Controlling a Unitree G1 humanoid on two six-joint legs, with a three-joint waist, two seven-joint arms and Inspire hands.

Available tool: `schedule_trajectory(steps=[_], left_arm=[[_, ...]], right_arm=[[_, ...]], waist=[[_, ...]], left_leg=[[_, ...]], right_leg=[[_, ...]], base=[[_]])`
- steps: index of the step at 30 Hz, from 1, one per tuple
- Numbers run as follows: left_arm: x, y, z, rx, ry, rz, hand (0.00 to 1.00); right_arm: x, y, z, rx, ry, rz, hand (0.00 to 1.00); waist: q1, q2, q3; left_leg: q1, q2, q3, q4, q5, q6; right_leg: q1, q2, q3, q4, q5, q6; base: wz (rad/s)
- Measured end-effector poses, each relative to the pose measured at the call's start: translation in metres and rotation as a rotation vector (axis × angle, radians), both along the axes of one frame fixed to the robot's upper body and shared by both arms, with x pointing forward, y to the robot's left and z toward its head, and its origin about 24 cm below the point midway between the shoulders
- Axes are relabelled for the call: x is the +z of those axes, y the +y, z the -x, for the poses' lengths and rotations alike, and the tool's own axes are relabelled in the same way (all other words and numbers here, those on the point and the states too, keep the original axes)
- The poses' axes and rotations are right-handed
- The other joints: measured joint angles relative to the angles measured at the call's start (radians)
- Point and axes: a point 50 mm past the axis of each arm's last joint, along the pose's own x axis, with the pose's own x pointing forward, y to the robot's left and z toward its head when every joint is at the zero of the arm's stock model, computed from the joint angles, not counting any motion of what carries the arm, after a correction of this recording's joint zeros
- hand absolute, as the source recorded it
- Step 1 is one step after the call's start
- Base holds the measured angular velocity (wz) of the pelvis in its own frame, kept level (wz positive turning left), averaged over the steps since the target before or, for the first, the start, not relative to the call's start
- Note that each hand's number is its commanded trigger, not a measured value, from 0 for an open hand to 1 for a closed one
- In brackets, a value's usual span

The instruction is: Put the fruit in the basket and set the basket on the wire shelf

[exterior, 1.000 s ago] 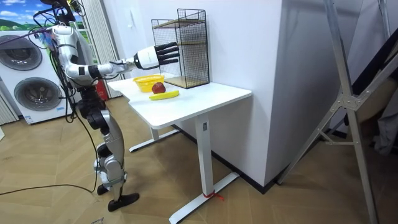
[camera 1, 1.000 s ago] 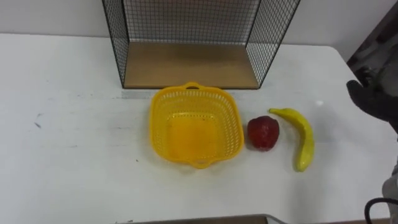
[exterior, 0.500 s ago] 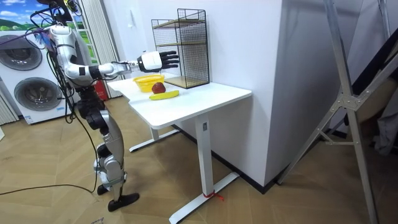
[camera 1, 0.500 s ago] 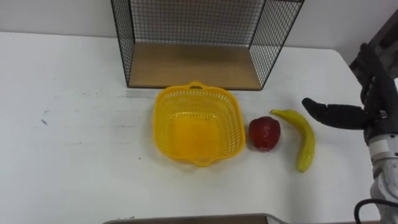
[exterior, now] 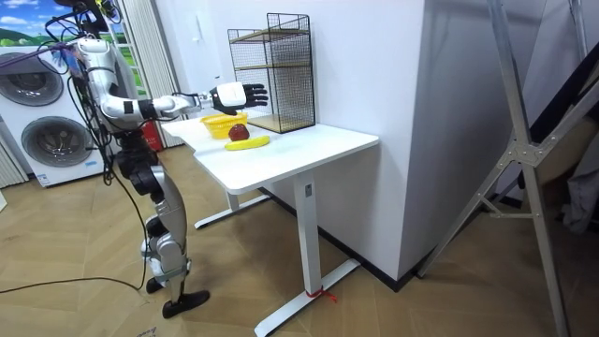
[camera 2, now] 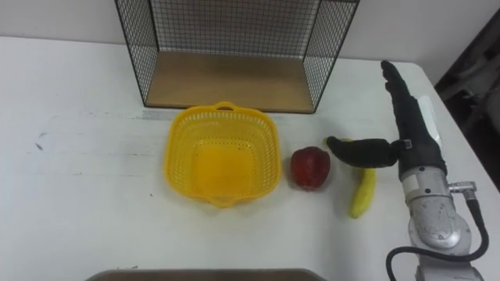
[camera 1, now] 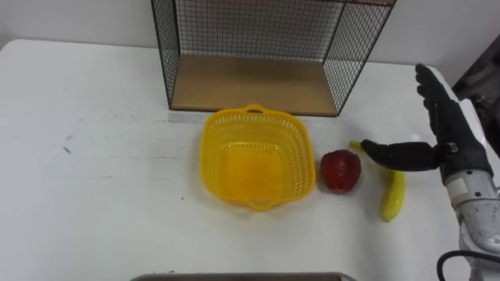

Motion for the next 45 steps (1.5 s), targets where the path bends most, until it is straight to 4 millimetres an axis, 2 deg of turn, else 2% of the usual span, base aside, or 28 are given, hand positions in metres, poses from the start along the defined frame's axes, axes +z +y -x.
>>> schedule_trajectory(steps=[8, 17, 33, 37, 45], left_arm=[[-0.001, 0.0, 0.003, 0.003, 0.014, 0.005, 0.0], [-0.001, 0.0, 0.002, 0.002, 0.012, 0.005, 0.0], [-0.001, 0.0, 0.002, -0.001, 0.012, -0.001, 0.0], [-0.001, -0.002, 0.003, -0.019, 0.024, 0.003, 0.0], [-0.001, -0.001, 0.001, -0.022, 0.013, 0.004, 0.0]], right_arm=[[-0.001, 0.002, 0.0, 0.03, 0.023, 0.032, 0.0], [-0.002, 0.003, 0.0, 0.053, 0.035, 0.031, 0.0], [-0.013, 0.017, -0.001, 0.136, 0.104, 0.023, 0.0], [-0.016, 0.019, -0.001, 0.156, 0.133, 0.018, 0.0], [-0.017, 0.021, -0.001, 0.189, 0.156, 0.02, 0.0]], waist=[[0.005, -0.01, 0.0055], [0.007, -0.008, 0.0077], [0.006, -0.006, 0.0065], [0.006, -0.001, 0.0029], [0.008, 0.001, 0.0019]], left_leg=[[0.006, -0.001, 0.0, 0.0, 0.0, 0.0], [0.005, -0.001, 0.0, 0.0, 0.0, 0.0], [-0.004, -0.001, -0.01, 0.0, 0.0, 0.0], [-0.005, -0.001, -0.014, 0.0, 0.0, 0.0], [-0.008, -0.001, -0.016, 0.007, 0.0, 0.0]], right_leg=[[0.006, 0.0, 0.004, 0.0, 0.0, 0.0], [0.006, 0.0, 0.005, -0.002, 0.0, 0.0], [0.007, 0.0, -0.008, -0.013, 0.004, 0.001], [0.008, -0.003, -0.016, -0.013, 0.004, 0.001], [0.007, -0.003, -0.017, -0.013, 0.005, 0.001]], base=[[0.0], [0.0], [0.01], [0.03], [0.0]])
